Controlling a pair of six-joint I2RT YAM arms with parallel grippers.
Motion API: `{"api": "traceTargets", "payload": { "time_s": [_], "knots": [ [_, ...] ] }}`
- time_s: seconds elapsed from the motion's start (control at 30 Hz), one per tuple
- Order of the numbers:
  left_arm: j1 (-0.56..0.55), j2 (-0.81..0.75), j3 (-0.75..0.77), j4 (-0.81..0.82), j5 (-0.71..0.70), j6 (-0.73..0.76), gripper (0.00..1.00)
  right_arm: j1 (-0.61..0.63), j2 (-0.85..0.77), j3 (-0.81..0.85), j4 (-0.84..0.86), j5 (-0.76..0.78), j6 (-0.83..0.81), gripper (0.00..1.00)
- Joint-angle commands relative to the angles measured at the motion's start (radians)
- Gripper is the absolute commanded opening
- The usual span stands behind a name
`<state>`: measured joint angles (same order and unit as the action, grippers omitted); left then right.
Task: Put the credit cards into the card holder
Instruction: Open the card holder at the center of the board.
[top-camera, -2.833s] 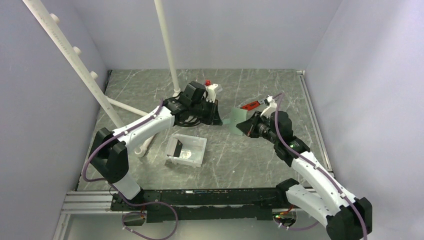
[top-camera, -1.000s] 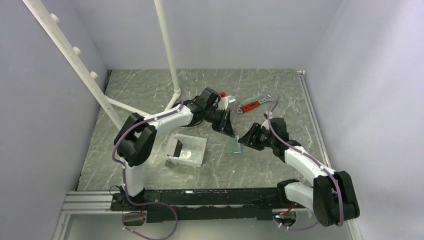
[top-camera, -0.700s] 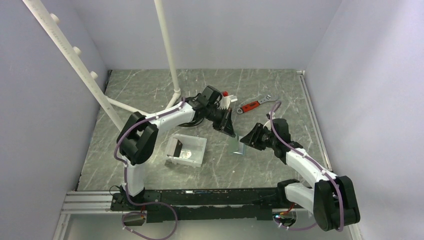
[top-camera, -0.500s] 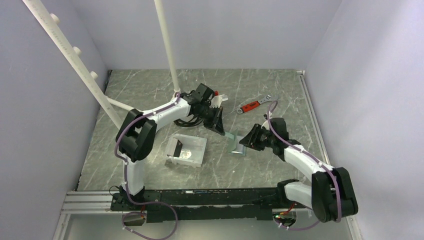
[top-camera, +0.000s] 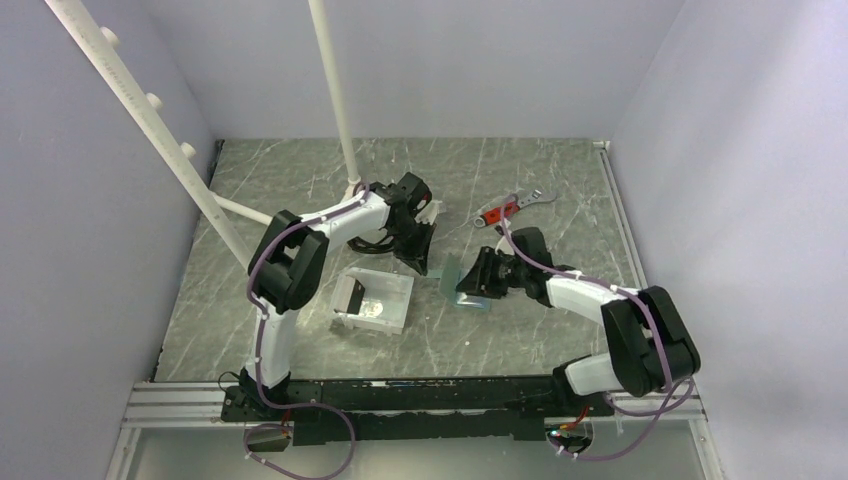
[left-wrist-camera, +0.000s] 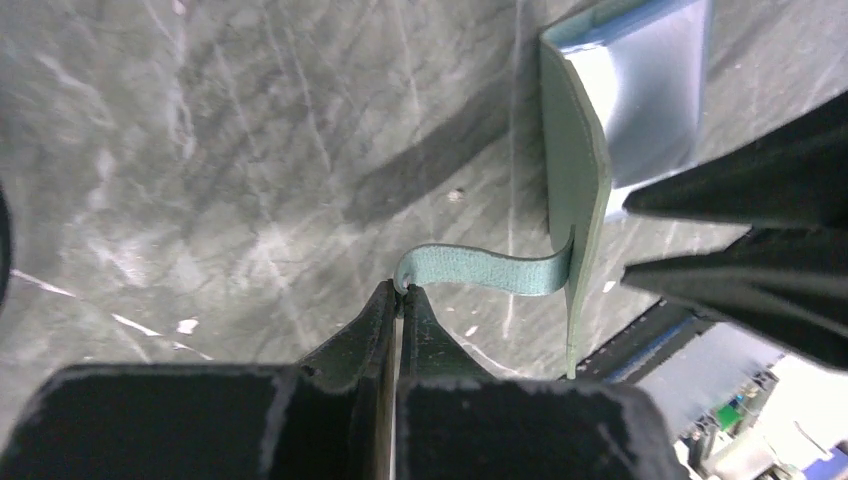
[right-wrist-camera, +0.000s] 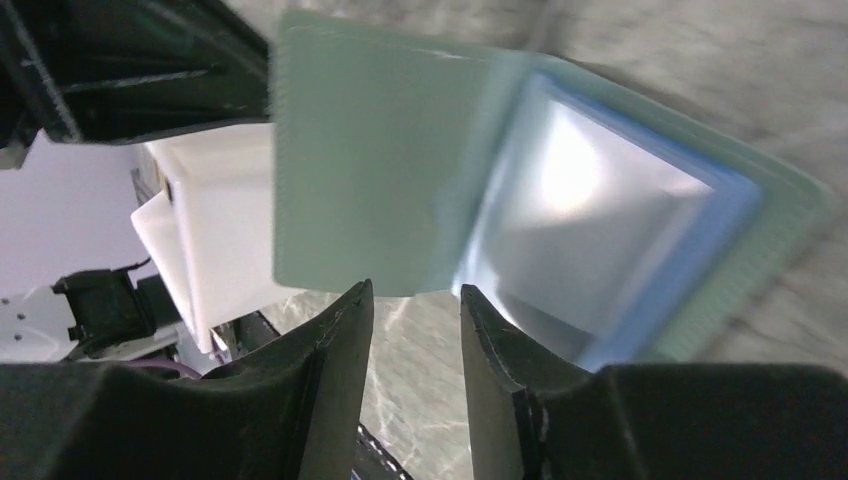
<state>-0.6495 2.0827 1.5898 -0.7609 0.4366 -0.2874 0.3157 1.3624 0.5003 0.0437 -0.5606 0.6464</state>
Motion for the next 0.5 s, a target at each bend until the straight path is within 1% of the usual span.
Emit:
{"api": "traceTargets", "payload": {
  "time_s": [0.0, 0.07, 0.1, 0.17, 0.2, 0.27, 0.3, 0.37, 0.47],
  "knots": [
    [-0.003, -0.02, 0.048, -0.029, -0.076, 0.056, 0.03, 0.064, 0.046, 0.067, 0.154, -0.027, 0.014, 0.4],
    [-0.005, -0.026, 0.05, -0.026, -0.043, 0.051, 0.12, 0.074, 0.094, 0.073, 0.209, -0.029, 0.041, 0.4],
    [-0.005, -0.038, 0.047, -0.022, -0.032, 0.051, 0.18, 0.074, 0.124, 0.08, 0.224, -0.029, 0.048, 0.38],
    [-0.005, -0.077, 0.033, -0.013, -0.048, 0.061, 0.29, 0.075, 0.188, 0.098, 0.241, -0.03, 0.058, 0.32],
    [-0.005, -0.115, 0.022, -0.003, -0.061, 0.069, 0.37, 0.074, 0.217, 0.1, 0.258, -0.04, 0.067, 0.28],
    [-0.005, -0.177, 0.002, 0.021, -0.073, 0.082, 0.46, 0.075, 0.267, 0.086, 0.324, -0.064, 0.098, 0.23],
    [-0.006, -0.208, -0.013, 0.043, -0.066, 0.083, 0.49, 0.078, 0.285, 0.081, 0.349, -0.07, 0.106, 0.21],
    [-0.009, -0.271, -0.063, 0.11, -0.035, 0.078, 0.53, 0.079, 0.311, 0.086, 0.344, -0.074, 0.106, 0.19],
    [-0.024, -0.326, -0.139, 0.231, 0.04, 0.05, 0.55, 0.079, 0.297, 0.072, 0.325, -0.05, 0.103, 0.2]
  ]
}}
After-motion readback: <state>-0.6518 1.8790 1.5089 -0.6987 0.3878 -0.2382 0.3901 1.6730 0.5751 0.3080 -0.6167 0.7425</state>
